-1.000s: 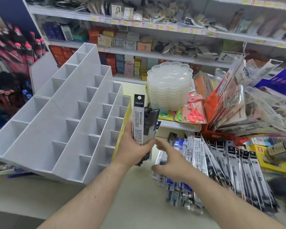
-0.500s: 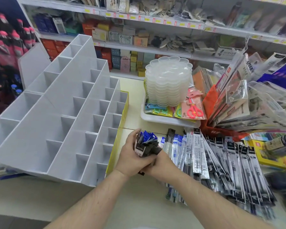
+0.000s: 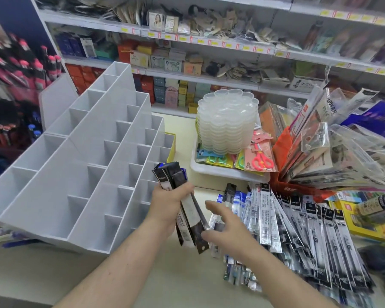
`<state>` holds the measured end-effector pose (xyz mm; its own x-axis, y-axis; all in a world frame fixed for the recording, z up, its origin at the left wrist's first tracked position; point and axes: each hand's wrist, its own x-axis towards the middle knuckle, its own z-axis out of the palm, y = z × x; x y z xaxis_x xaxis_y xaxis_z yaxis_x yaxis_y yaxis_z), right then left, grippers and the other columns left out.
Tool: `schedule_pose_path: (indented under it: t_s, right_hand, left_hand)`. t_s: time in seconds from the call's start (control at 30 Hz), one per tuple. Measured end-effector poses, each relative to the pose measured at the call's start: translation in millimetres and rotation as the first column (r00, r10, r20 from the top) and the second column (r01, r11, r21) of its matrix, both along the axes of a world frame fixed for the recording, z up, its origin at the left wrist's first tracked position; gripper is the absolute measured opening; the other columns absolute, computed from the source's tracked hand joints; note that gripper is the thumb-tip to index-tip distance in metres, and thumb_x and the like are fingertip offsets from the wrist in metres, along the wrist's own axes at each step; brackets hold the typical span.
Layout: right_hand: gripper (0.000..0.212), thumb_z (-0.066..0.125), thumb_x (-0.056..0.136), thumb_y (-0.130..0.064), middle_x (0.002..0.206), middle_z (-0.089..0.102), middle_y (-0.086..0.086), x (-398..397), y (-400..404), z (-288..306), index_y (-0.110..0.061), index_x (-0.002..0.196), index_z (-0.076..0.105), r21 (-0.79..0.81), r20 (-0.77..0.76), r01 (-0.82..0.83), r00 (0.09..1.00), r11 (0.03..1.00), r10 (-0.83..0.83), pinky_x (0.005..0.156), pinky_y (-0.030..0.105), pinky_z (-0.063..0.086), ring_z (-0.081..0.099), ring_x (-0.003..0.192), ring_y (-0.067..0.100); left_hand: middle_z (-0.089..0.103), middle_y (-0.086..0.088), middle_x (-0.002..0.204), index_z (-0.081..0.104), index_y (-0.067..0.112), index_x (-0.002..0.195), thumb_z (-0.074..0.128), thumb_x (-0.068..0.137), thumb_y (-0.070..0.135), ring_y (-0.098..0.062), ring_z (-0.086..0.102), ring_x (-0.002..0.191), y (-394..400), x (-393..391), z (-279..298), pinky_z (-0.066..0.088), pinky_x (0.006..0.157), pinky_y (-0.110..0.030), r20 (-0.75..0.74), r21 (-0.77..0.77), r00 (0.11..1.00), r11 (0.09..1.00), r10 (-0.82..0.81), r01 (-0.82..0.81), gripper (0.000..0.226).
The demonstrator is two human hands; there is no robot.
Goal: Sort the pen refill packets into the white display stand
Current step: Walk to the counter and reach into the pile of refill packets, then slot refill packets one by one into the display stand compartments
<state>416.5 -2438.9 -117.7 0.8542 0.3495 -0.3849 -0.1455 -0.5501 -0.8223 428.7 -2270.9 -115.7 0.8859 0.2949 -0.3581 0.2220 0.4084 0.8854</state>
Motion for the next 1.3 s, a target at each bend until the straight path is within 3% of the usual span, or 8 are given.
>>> schedule_pose_path:
  t_s: [0.13,0.27,0.37,0.6,0.73,0.9,1.07,1.3]
  right_hand:
    - [0.079,0.072,0.054,-0.044,0.126,0.063,-0.004,-0.2,-12.9,26.5,-0.027,0.13,0.054,0.292,-0.193,0.152,0.976,0.944,-0.097,0.085,0.021,0.05,0.064,0.109,0.003]
    - [0.073,0.08,0.052,-0.048,0.099,0.072,-0.007,-9.6,12.0,53.2,-0.029,0.117,0.057,0.205,-0.181,-0.097,0.974,0.974,0.135,0.081,0.035,0.056,0.069,0.088,0.006]
    - [0.058,0.086,0.053,-0.034,0.076,0.066,-0.008,-10.0,30.6,60.3,-0.03,0.102,0.057,0.116,-0.111,-0.046,0.992,0.992,0.059,0.059,0.031,0.052,0.06,0.063,0.009]
    - [0.038,0.07,0.053,-0.013,0.065,0.06,0.003,-6.6,43.1,66.9,-0.004,0.089,0.059,0.298,-0.157,0.102,0.986,0.949,-0.056,0.055,0.033,0.044,0.054,0.058,0.018]
    - [0.021,0.076,0.069,-0.009,0.061,0.063,-0.004,-10.3,51.4,77.5,-0.013,0.085,0.063,0.246,-0.161,-0.008,0.986,0.969,0.049,0.052,0.025,0.046,0.057,0.054,0.01]
    - [0.02,0.073,0.068,-0.056,0.075,0.069,-0.022,-2.6,49.5,93.1,-0.046,0.083,0.066,-0.045,-0.053,-0.265,0.963,0.963,0.263,0.064,0.014,0.05,0.062,0.067,-0.007]
    - [0.064,0.06,0.063,-0.086,0.087,0.07,-0.013,1.0,50.9,92.9,-0.034,0.099,0.066,-0.018,0.079,0.067,0.995,0.998,-0.065,0.07,0.028,0.053,0.067,0.079,0.006]
    - [0.009,0.067,0.092,-0.007,0.077,0.073,-0.003,17.4,61.2,98.9,-0.014,0.094,0.072,0.342,-0.013,0.194,0.979,0.92,-0.202,0.057,0.018,0.047,0.063,0.064,0.006]
  left_hand:
    - [0.06,-0.013,0.074,0.062,0.013,0.079,0.077,0.072,0.013,-0.025,0.06,0.061,9.4,0.7,34.2,0.053,0.06,-0.032,-0.093,-0.21,0.981,0.967,-0.169,0.147,0.017]
    - [0.057,-0.011,0.074,0.06,0.014,0.079,0.078,0.058,0.025,-0.021,0.058,0.058,4.7,2.3,55.0,0.055,0.053,-0.029,-0.151,-0.308,0.973,0.944,-0.173,0.12,0.03]
    - [0.062,-0.008,0.071,0.066,0.015,0.078,0.079,0.061,0.029,-0.021,0.062,0.061,3.0,2.7,65.5,0.056,0.059,-0.03,-0.084,-0.338,0.987,0.936,-0.137,0.101,0.026]
    - [0.07,-0.015,0.109,0.06,0.011,0.127,0.076,0.069,0.034,-0.032,0.067,0.099,21.6,-14.8,63.3,0.052,0.085,-0.044,0.104,-0.078,0.913,0.912,-0.395,0.404,0.065]
    - [0.072,-0.018,0.095,0.067,0.005,0.112,0.074,0.075,0.007,-0.03,0.071,0.081,18.0,-24.4,63.0,0.059,0.07,-0.038,0.032,-0.076,0.951,0.948,-0.307,0.309,0.038]
    - [0.073,-0.019,0.088,0.064,0.0,0.11,0.059,0.084,-0.011,-0.028,0.071,0.07,25.4,-25.8,61.0,0.058,0.056,-0.034,-0.013,-0.133,0.981,0.972,-0.196,0.192,0.029]
    - [0.071,-0.026,0.104,0.066,0.002,0.113,0.069,0.066,0.002,-0.038,0.071,0.085,37.4,-22.7,57.6,0.061,0.068,-0.042,0.009,-0.167,0.978,0.964,-0.207,0.206,0.047]
    - [0.071,-0.027,0.107,0.065,0.001,0.118,0.067,0.065,0.003,-0.038,0.071,0.088,41.6,-21.6,54.0,0.06,0.071,-0.043,0.045,-0.211,0.952,0.928,-0.304,0.306,0.053]
